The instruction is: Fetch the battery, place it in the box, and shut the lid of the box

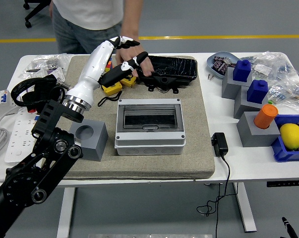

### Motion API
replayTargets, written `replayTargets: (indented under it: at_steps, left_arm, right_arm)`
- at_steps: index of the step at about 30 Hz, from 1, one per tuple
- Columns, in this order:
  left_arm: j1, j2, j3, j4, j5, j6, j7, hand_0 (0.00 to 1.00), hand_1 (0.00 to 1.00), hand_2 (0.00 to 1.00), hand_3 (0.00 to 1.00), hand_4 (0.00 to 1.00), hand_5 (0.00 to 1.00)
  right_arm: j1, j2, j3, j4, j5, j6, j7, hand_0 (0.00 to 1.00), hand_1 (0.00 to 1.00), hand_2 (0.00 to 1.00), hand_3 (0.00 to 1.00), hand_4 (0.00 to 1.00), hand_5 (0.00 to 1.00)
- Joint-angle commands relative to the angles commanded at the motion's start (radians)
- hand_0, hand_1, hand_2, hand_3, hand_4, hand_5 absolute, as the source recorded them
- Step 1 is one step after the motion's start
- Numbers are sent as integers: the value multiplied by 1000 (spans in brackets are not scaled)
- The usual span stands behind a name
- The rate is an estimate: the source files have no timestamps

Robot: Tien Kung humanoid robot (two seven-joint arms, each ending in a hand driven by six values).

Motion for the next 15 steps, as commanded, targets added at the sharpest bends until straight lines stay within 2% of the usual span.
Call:
replayTargets:
  at_steps: [5, 6, 8, 9, 10, 12, 13, 15]
  left_arm:
    - [73, -18, -119, 31, -208, 58, -208, 884, 989, 998, 992, 998, 998]
    - [90, -26, -140, 43, -247, 66, -247, 998, 998, 998, 998, 998, 998]
    - [117, -37, -169, 64, -331, 70, -332, 998, 998, 998, 998, 998, 998]
    - [133, -39, -179, 79, -377, 90, -371, 998, 998, 998, 998, 998, 998]
    - [144, -39, -185, 86, -416, 111, -372, 998, 998, 998, 998, 998, 998]
    - [162, -38, -197, 92, -498, 165, -310, 998, 998, 998, 998, 998, 998]
    - [175, -35, -206, 98, -513, 196, -265, 998, 998, 998, 998, 998, 998]
    - [191, -32, -219, 103, -474, 202, -189, 998, 998, 998, 998, 998, 998]
  right_arm:
    - [4, 1, 2, 0, 1, -1, 3, 787, 689, 684, 758, 998, 998]
    - [5, 1, 2, 0, 2, -2, 4, 786, 693, 688, 759, 998, 998]
    - [4, 2, 6, 0, -1, -6, 4, 786, 693, 688, 759, 998, 998]
    - [4, 3, 14, 0, -10, -13, 3, 786, 693, 688, 759, 998, 998]
    - [3, 4, 20, 0, -15, -19, 4, 786, 693, 688, 759, 998, 998]
    - [2, 4, 25, 0, -20, -28, 5, 787, 708, 709, 759, 998, 998]
    - [1, 4, 27, 0, -21, -29, 5, 787, 708, 709, 759, 998, 998]
    - [1, 4, 25, 0, -17, -28, 4, 787, 708, 709, 759, 998, 998]
